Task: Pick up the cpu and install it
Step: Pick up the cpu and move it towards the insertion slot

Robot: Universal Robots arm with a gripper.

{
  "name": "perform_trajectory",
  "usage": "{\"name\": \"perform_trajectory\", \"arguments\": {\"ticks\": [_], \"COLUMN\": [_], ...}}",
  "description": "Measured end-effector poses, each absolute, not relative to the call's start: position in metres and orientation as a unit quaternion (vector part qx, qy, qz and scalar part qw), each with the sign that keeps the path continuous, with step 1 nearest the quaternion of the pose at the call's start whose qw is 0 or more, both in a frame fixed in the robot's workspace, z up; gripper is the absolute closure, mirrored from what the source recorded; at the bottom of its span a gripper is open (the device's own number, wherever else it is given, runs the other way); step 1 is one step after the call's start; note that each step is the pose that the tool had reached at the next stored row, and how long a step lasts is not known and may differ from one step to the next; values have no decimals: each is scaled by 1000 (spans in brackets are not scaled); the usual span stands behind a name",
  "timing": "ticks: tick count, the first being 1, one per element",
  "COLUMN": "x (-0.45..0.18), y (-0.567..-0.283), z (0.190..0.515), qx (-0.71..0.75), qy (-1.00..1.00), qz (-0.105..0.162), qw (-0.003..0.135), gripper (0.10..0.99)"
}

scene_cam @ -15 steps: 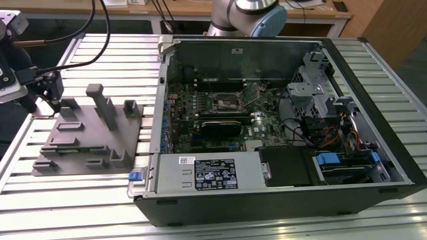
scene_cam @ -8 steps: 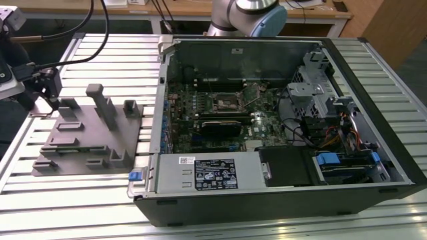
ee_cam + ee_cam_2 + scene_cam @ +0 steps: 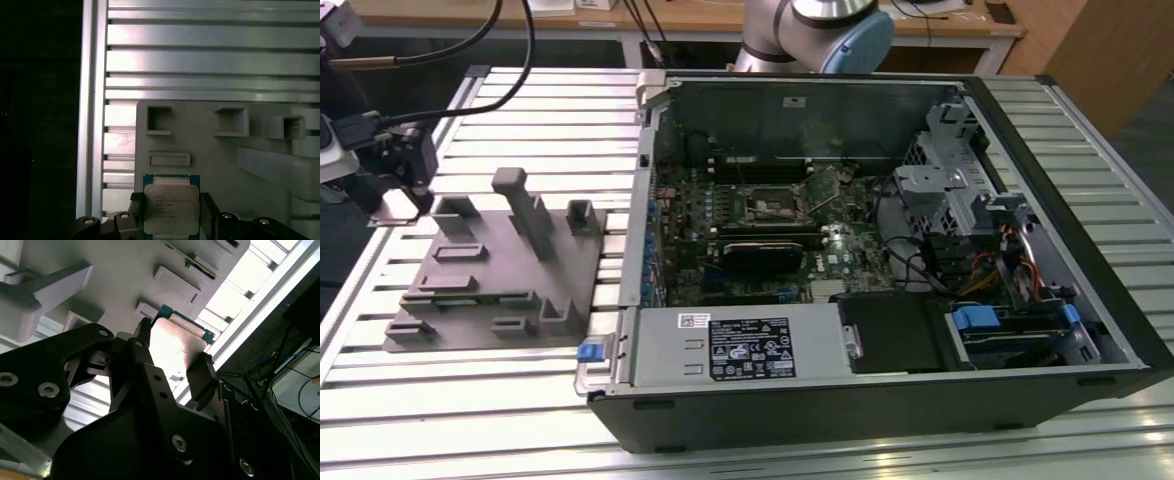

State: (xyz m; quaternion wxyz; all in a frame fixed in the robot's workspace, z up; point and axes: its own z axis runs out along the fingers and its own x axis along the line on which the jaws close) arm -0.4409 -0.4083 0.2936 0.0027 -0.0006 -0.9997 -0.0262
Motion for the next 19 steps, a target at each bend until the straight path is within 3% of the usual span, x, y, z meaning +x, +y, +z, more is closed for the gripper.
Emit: {"name": "perform_trajectory", "arguments": {"ticks": [19], "x": [-441], "y": [-408], "z": [322], "qx": [-1], "qy": [-1000], "qz": [-26], "qw": [3], "gripper": [549]}}
